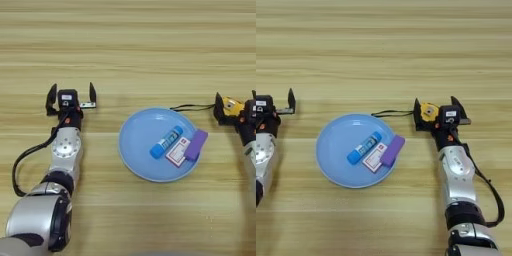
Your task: Move the objects on the table
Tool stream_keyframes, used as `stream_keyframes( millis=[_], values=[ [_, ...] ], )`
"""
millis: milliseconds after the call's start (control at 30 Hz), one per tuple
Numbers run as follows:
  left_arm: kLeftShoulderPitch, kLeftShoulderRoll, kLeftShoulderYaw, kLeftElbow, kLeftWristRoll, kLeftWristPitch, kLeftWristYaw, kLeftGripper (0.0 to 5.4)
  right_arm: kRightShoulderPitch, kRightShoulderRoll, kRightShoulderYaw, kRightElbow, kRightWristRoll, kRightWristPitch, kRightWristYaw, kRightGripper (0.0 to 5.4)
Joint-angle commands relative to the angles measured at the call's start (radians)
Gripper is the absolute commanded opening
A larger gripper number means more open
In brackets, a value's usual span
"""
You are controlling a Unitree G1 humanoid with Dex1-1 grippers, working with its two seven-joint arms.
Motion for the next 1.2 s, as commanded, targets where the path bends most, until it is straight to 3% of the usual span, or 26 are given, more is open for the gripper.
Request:
stream_keyframes(
  millis=[33,567,700,767,867,967,1067,1200],
  values=[
    [-0.003,0.000,-0.003,-0.006,0.002,0.005,0.002,5.40,0.004,-0.004,-0.003,0.002,-0.003,0.008,0.001,5.38],
    [0.003,-0.004,-0.010,-0.012,0.007,-0.003,-0.010,5.40,0.005,-0.004,-0.002,0.001,-0.005,0.008,0.000,5.38],
    [0.023,-0.029,-0.034,-0.051,0.001,-0.012,-0.077,5.40,0.008,-0.001,0.001,-0.006,-0.008,0.012,-0.005,5.38],
    [0.057,-0.036,-0.070,-0.122,0.008,-0.019,-0.143,5.40,0.009,0.001,0.002,-0.011,-0.009,0.013,-0.009,5.38],
    [0.128,-0.019,-0.115,-0.297,-0.003,0.013,-0.249,5.40,0.010,0.008,0.006,-0.022,-0.014,0.016,-0.017,5.38],
    [0.200,0.010,-0.142,-0.481,-0.040,0.094,-0.350,5.40,0.013,0.015,0.010,-0.034,-0.020,0.020,-0.026,5.38],
    [0.276,0.055,-0.168,-0.677,-0.112,0.201,-0.477,5.40,0.017,0.018,0.012,-0.045,-0.023,0.024,-0.034,5.38],
    [0.332,0.103,-0.179,-0.827,-0.149,0.289,-0.557,5.40,0.019,0.020,0.013,-0.051,-0.024,0.029,-0.036,5.38]
  ],
)
